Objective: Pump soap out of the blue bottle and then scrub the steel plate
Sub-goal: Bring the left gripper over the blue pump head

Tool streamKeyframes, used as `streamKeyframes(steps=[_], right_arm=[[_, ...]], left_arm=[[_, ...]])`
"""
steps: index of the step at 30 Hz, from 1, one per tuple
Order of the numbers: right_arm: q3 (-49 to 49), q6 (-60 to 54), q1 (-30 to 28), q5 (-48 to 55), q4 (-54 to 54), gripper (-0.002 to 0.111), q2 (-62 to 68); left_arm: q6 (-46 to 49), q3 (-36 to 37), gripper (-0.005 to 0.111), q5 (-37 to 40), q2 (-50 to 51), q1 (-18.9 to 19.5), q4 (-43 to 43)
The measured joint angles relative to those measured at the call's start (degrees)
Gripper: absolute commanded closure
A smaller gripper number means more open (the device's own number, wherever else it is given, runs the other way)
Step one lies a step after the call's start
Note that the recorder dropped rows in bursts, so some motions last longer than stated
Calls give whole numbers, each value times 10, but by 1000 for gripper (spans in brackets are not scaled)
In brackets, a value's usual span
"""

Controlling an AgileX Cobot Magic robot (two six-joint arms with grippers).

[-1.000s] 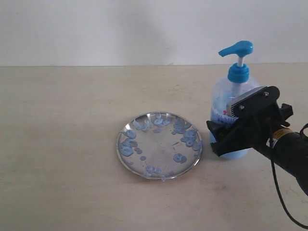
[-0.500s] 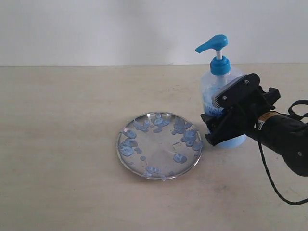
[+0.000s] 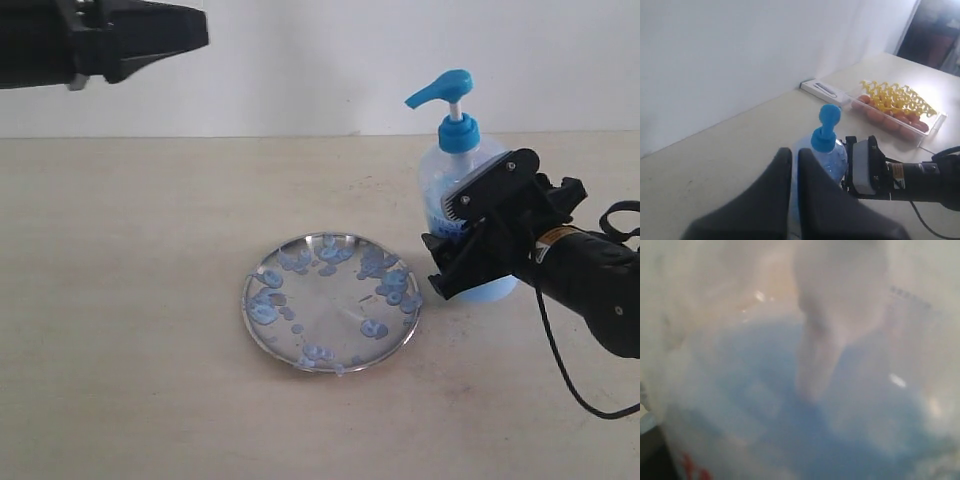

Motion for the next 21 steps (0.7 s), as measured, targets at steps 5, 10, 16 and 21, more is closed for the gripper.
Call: streamKeyframes(steps=[5,10,16,21], right_arm=[[-20,-13,0,33,0,107,0],[-20,-14,0,35,-1,107,0],[-21,-14,0,35,-9,107,0],[-21,-15,0,36,-13,107,0]], left_arm=[[52,-112,103,-90,93,-129,0],[54,-190,103,-119,154,-182,-3],[72,-245,103,-131,218,-216,-3],[85,-289,103,-150,268,-233,-3]])
